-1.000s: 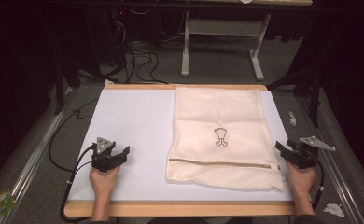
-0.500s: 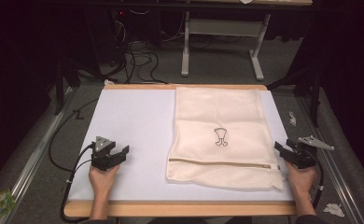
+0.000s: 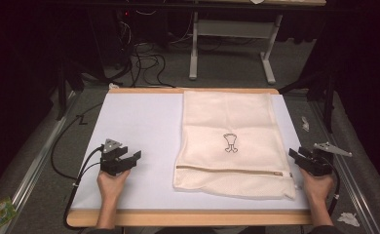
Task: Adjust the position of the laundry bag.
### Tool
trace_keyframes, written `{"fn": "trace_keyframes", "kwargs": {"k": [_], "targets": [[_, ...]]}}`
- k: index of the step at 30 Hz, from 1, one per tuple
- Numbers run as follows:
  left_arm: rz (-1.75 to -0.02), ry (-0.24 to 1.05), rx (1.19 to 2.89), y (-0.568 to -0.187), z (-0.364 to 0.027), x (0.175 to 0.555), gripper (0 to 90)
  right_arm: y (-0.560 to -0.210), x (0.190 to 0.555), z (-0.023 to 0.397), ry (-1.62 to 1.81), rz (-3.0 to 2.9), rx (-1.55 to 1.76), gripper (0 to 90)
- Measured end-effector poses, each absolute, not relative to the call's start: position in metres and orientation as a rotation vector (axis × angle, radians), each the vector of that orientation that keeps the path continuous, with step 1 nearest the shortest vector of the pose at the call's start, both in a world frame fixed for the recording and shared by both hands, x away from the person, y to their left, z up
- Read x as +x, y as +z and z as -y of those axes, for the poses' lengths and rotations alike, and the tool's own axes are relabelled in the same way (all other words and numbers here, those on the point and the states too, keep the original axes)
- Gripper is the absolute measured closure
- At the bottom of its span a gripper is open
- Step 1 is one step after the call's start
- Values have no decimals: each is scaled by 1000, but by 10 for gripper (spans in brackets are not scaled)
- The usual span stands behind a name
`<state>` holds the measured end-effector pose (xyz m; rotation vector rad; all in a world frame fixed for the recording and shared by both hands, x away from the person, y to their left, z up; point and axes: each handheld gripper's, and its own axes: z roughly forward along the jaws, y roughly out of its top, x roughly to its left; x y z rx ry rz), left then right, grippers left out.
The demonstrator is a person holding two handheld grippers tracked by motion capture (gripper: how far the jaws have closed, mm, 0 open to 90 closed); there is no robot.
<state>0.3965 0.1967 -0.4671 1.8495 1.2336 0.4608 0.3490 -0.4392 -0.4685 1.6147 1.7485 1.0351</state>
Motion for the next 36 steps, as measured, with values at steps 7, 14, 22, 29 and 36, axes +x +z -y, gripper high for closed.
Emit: {"fn": "trace_keyframes", "kwargs": {"k": [7,14,22,29,36], "targets": [[-1197,423,1890,-460,-177,399,384,-460,345,435,1040,-1772,1585,561],[-1176,385,1934,-456,-155,404,382,-454,344,429,1054,-1824,1575,600],[-1133,342,1924,-449,-134,407,398,-450,350,421,1044,-1883,1578,555],[-1085,320,1985,-443,-106,414,414,-449,354,416,1039,-1922,1570,554],[-1066,295,1988,-440,-85,420,423,-450,365,413,1017,-1934,1630,514]]}}
